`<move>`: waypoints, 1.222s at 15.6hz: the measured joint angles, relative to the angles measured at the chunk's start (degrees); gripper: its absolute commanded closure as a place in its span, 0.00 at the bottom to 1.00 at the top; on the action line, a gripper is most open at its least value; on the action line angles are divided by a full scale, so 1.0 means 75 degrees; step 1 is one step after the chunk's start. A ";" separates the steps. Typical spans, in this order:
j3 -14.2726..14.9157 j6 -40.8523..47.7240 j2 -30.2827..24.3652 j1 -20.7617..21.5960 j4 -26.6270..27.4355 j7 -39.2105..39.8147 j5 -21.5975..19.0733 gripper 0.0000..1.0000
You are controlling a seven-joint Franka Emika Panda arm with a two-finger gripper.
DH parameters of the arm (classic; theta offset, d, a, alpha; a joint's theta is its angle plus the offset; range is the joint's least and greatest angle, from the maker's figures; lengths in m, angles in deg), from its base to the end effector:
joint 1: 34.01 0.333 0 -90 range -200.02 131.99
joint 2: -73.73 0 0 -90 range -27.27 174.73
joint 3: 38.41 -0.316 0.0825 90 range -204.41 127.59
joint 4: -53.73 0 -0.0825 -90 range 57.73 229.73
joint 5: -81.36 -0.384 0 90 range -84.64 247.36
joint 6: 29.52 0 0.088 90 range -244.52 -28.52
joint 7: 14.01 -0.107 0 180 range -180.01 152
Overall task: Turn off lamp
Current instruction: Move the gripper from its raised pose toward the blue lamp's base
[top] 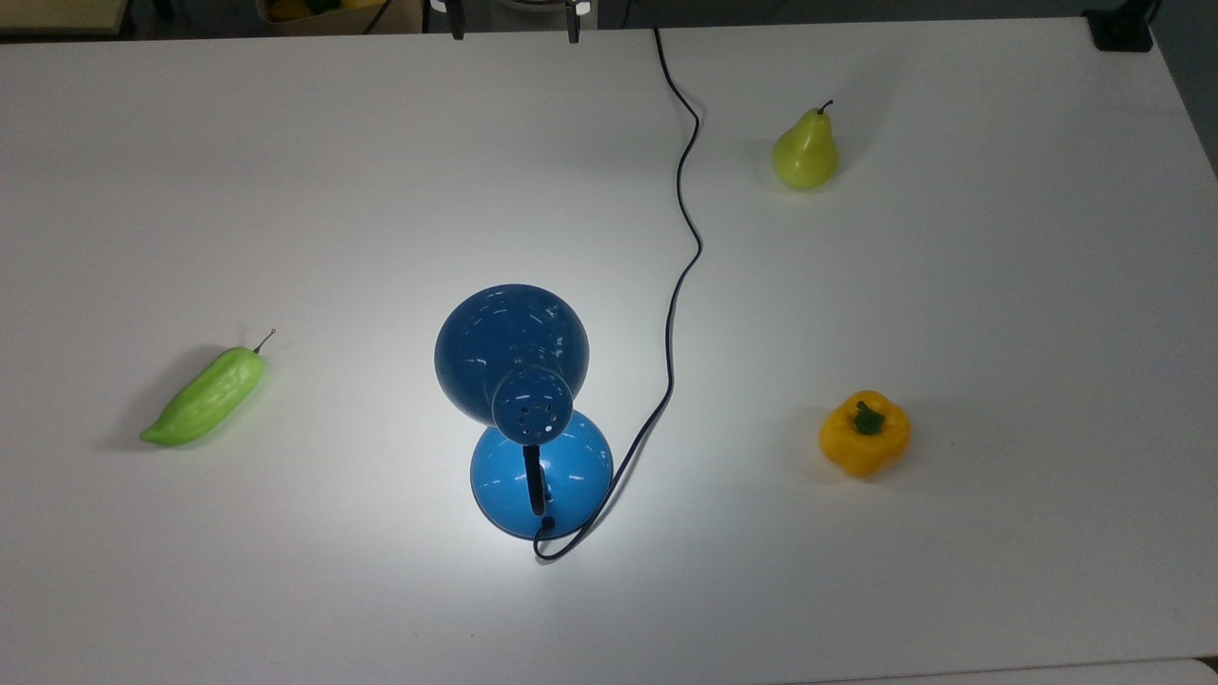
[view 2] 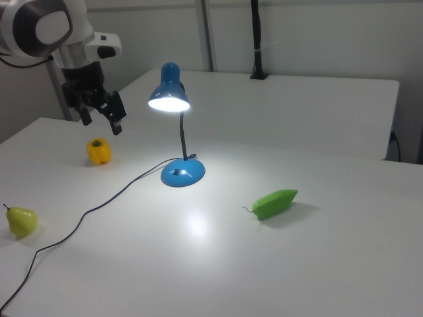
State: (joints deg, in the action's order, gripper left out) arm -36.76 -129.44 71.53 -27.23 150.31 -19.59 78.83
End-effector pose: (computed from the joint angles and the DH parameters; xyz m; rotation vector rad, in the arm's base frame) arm 0.5549 0.0535 0.6069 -3.0845 0.0207 -0.1421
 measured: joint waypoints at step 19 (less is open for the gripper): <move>-0.0013 -0.0571 0.0174 0.0006 0.0000 0.0066 -0.0001 1.00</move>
State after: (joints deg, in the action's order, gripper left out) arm -36.85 -133.72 72.84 -27.18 150.31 -19.10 78.82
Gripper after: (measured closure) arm 0.872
